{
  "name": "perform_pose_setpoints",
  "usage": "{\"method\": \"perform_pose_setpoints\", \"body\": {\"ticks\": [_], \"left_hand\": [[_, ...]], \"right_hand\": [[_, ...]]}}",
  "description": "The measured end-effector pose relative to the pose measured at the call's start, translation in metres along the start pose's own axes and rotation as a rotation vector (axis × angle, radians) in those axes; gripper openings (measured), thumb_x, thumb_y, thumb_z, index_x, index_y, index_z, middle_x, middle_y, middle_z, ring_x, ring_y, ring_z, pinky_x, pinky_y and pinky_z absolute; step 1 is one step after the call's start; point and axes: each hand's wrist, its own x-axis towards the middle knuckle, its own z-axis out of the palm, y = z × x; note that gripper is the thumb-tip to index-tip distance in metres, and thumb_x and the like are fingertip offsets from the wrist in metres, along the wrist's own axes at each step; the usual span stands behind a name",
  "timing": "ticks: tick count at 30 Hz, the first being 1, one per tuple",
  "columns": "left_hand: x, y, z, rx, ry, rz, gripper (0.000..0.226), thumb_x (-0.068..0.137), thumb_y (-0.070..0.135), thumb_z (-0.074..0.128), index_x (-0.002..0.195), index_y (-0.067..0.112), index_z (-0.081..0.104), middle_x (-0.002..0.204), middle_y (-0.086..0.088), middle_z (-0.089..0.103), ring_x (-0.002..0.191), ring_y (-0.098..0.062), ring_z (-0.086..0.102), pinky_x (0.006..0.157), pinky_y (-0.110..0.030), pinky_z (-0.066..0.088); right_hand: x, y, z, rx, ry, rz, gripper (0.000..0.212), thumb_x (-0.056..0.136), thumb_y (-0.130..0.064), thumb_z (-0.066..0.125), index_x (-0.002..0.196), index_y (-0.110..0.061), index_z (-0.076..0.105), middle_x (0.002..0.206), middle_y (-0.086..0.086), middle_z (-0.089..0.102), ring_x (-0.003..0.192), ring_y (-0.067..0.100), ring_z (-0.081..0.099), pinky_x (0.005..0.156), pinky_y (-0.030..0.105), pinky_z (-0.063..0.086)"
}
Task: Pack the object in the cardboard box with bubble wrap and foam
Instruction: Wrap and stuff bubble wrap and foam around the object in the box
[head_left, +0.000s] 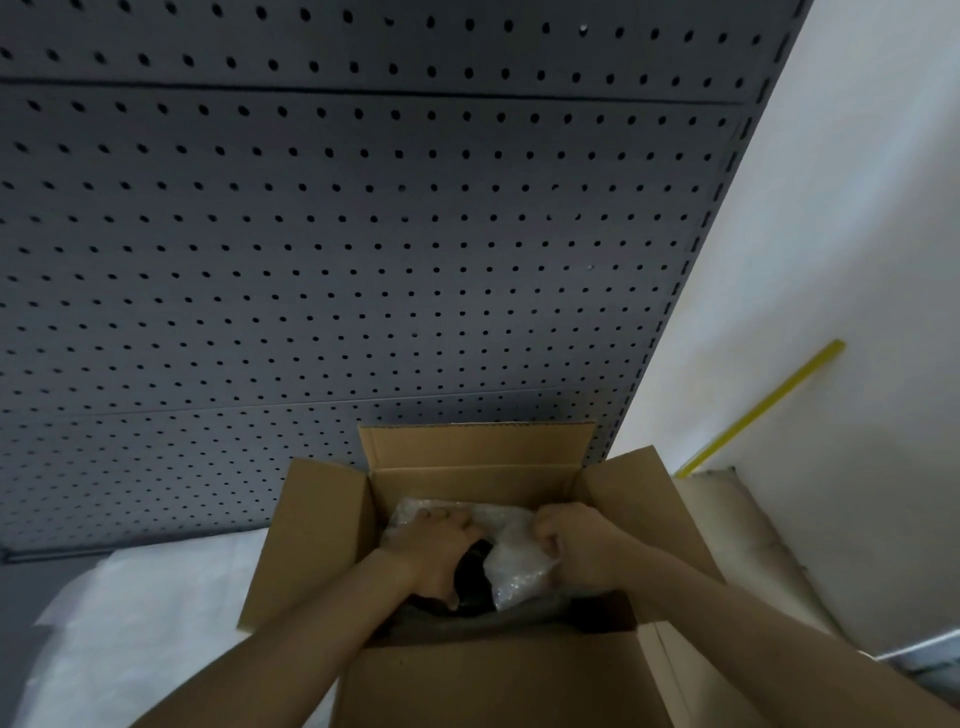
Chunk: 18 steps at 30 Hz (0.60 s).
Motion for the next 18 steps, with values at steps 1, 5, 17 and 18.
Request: {"method": "perform_pose_setpoints", "body": {"ticks": [1, 5, 17, 18], "left_hand": [[0.001, 0.001, 0.001, 0.013, -0.009, 0.001, 0.091, 0.069, 0.036, 0.079, 0.145, 0.027, 0.03, 0.15, -0.002, 0.032, 0.134, -0.027, 0.034, 0.114, -0.041, 0.025], [0.003, 0.002, -0.001, 0.093, -0.067, 0.032, 0.097, 0.069, 0.04, 0.079, 0.148, 0.027, 0.025, 0.153, -0.004, 0.027, 0.135, -0.029, 0.029, 0.115, -0.043, 0.022], [0.016, 0.006, -0.002, 0.161, -0.026, 0.085, 0.096, 0.061, 0.042, 0.083, 0.143, 0.032, 0.035, 0.143, -0.003, 0.041, 0.13, -0.026, 0.04, 0.112, -0.04, 0.029], [0.016, 0.007, -0.005, 0.175, -0.031, 0.088, 0.096, 0.061, 0.04, 0.084, 0.143, 0.031, 0.035, 0.141, -0.005, 0.042, 0.129, -0.027, 0.041, 0.111, -0.041, 0.03]], "right_hand": [[-0.001, 0.001, 0.002, 0.004, 0.004, -0.001, 0.046, 0.065, -0.017, 0.071, 0.057, -0.03, 0.028, 0.086, -0.004, 0.048, 0.08, 0.014, 0.048, 0.071, 0.024, 0.044], [-0.006, 0.002, 0.012, -0.012, -0.003, -0.001, 0.045, 0.068, -0.019, 0.07, 0.059, -0.032, 0.028, 0.083, -0.007, 0.046, 0.082, 0.014, 0.048, 0.069, 0.017, 0.039], [-0.01, -0.002, 0.01, 0.004, -0.122, 0.09, 0.026, 0.072, -0.013, 0.067, 0.08, -0.022, 0.044, 0.085, -0.001, 0.051, 0.08, 0.017, 0.049, 0.069, 0.03, 0.043], [-0.009, -0.004, 0.009, 0.009, -0.155, 0.113, 0.022, 0.076, -0.013, 0.066, 0.089, -0.017, 0.049, 0.092, 0.003, 0.054, 0.085, 0.019, 0.051, 0.072, 0.03, 0.044]]}}
